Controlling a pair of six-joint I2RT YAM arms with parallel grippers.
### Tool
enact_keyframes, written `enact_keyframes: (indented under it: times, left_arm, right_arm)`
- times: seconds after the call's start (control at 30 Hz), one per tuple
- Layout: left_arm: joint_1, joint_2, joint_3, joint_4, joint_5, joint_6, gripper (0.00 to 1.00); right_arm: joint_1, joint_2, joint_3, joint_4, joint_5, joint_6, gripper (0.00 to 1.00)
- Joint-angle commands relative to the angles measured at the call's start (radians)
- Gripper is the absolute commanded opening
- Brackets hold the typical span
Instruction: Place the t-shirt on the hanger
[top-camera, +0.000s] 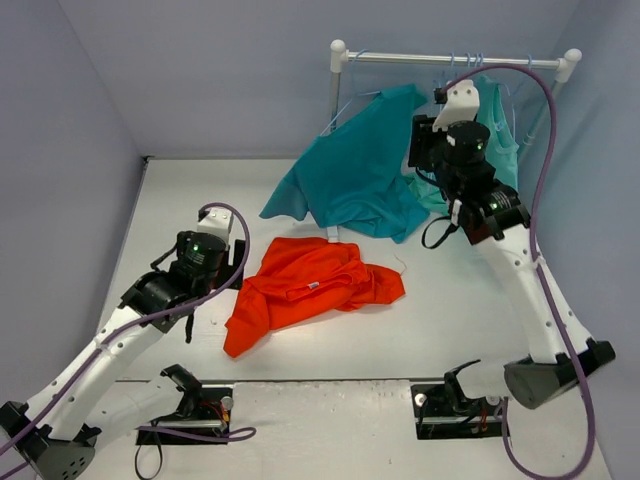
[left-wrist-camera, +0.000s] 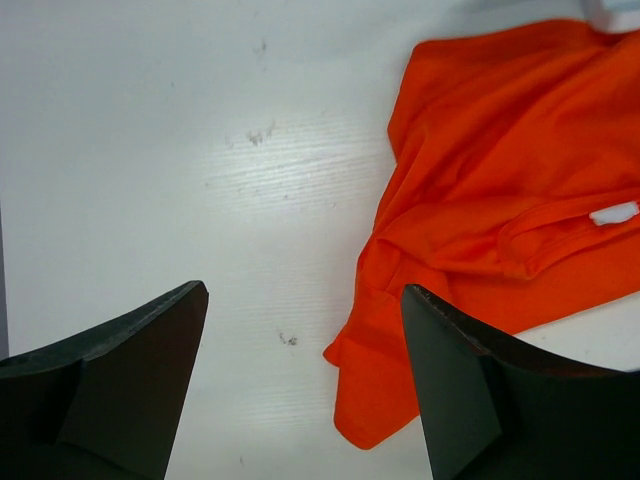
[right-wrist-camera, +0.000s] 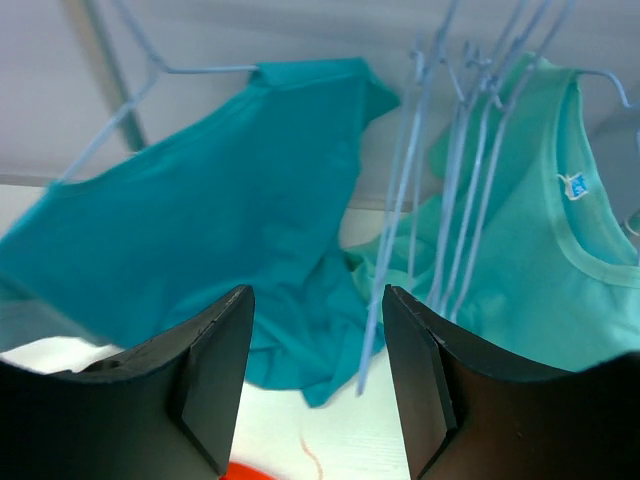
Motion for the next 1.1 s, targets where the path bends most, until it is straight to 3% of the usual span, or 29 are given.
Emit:
enact_keyframes:
  times: [0.0, 0.43, 0.73, 1.07]
  left_arm:
    - [0.019, 0.017, 0.012, 0.048, -0.01, 0.016, 0.74]
    - [0.036, -0.005, -0.008, 0.049, 0.057, 0.004, 0.74]
    - [0.036, 0.008, -0.006, 0.049, 0.077, 0.003, 0.74]
    - [0.036, 0.013, -0.005, 0.049, 0.081, 0.005, 0.74]
  right_arm:
    - [-0.072, 0.103, 0.089, 0.019, -0.045, 0.023, 0.51]
    - [-0.184, 0.276, 0.093, 0.02, -0.082, 0.135, 0.46]
    - [-0.197, 0.309, 0.06, 0.02, -0.096, 0.146, 0.35]
    - [-0.204, 0.296, 0.004, 0.02, -0.076, 0.151, 0.32]
